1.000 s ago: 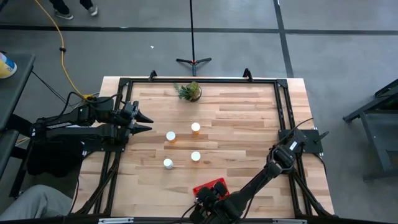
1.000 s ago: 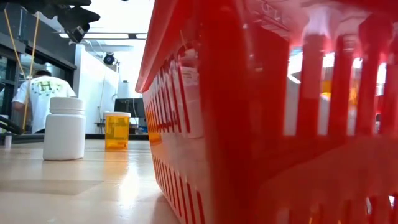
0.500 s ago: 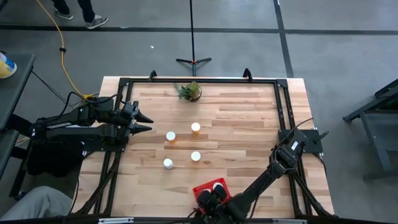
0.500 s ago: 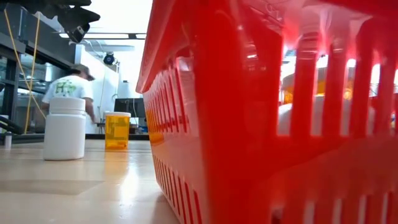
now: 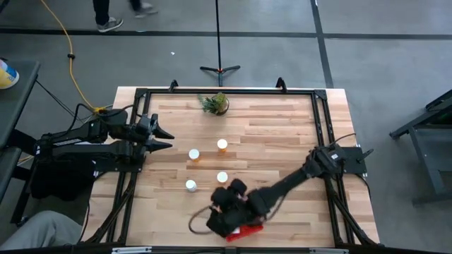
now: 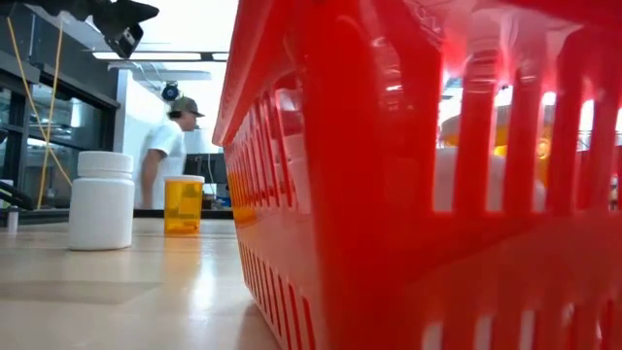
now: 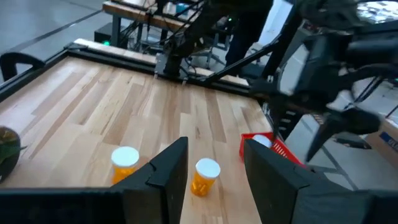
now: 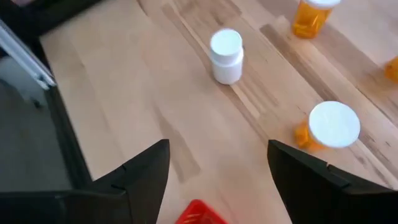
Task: Pick and place pill bottles into a basket
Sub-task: Put the orange pill bottle into the red bin
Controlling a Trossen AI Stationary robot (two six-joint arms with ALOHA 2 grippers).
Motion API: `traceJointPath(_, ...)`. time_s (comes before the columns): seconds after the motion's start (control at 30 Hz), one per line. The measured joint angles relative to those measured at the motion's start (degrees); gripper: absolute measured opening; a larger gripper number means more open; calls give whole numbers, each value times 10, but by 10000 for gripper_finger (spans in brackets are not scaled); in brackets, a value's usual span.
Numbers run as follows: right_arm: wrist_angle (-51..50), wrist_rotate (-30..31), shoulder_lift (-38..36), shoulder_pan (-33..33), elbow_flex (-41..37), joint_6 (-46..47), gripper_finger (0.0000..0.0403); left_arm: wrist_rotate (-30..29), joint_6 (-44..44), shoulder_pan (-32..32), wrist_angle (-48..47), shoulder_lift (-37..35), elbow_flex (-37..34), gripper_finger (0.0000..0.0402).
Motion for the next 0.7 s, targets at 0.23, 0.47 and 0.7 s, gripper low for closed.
traceJointPath(0.23,-49,-130,0,-65,0,-68,293,0,-1,0,1,0,0,191)
traceJointPath(0.47,-106,-227,0,-99,0,-187,299,0,-8,0,0,0,0,191)
traceJointPath(0.7,-164,-261,-3,-128,0,-303,299,-10,-16,0,0,0,0,191)
